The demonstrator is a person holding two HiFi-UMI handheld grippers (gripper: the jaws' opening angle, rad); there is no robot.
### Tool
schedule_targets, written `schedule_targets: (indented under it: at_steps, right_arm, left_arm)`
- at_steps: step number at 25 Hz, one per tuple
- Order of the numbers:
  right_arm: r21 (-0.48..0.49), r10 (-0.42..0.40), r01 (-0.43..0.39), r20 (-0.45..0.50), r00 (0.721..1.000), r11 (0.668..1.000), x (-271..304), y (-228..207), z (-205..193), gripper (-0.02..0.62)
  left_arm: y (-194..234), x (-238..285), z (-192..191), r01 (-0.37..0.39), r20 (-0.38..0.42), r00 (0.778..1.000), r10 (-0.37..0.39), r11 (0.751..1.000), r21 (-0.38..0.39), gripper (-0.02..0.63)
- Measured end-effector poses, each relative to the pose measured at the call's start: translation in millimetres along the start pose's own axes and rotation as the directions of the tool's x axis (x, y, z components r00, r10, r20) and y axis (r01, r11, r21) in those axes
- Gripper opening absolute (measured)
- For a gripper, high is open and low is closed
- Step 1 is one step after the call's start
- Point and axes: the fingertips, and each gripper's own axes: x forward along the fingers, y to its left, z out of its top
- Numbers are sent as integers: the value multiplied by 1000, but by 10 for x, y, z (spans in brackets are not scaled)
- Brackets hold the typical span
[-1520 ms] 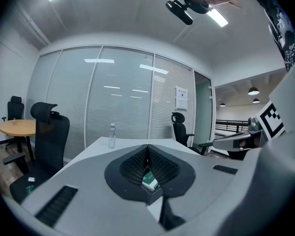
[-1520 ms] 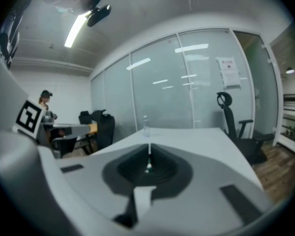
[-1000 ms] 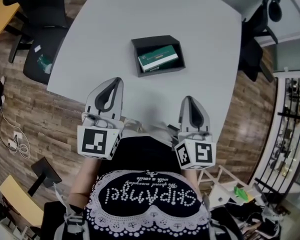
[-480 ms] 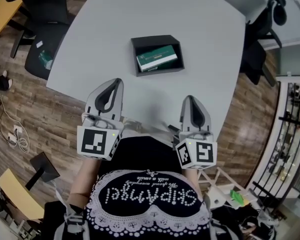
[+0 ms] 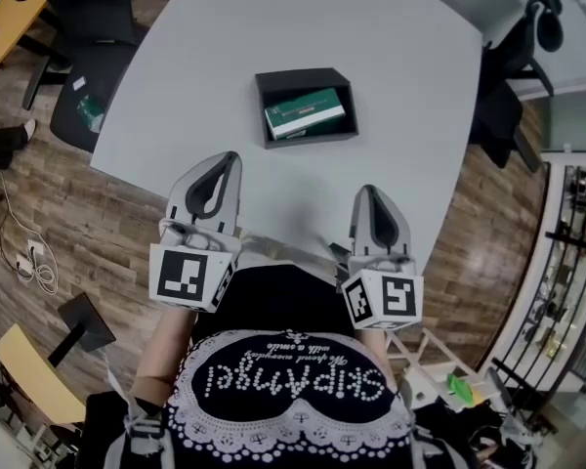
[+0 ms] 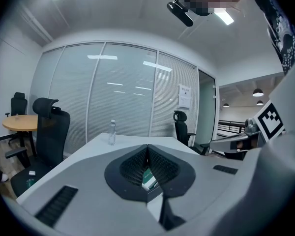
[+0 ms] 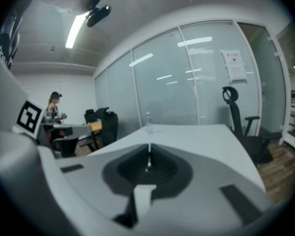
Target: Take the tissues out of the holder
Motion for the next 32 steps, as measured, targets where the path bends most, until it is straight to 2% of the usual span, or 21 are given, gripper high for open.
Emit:
schedule_targets:
  at_steps: [10, 23, 29, 31, 32]
  right_arm:
    - [9, -18, 18, -3, 1000, 1000, -83, -86, -48, 34]
    - [15, -28, 28, 18, 999, 999, -87, -208, 8, 34]
    - [25, -52, 52, 18, 998, 998, -108, -301, -3, 34]
    - [30, -62, 61, 19, 998, 998, -118, -333, -2, 35]
    - [32, -68, 67, 19, 998, 997, -124, -350, -1, 35]
  left_arm:
    - [-92, 24, -33, 13, -7, 1000, -14, 1000, -17, 23]
    - [-119, 108, 70, 16, 21, 1000, -17, 999, 29, 23]
    - [-174, 247, -4, 75, -36, 997, -74, 997, 26, 29]
    - [-208, 306, -50, 103, -69, 993, -101, 994, 32, 106]
    - [-227, 338, -69, 119, -84, 990, -115, 992, 34, 119]
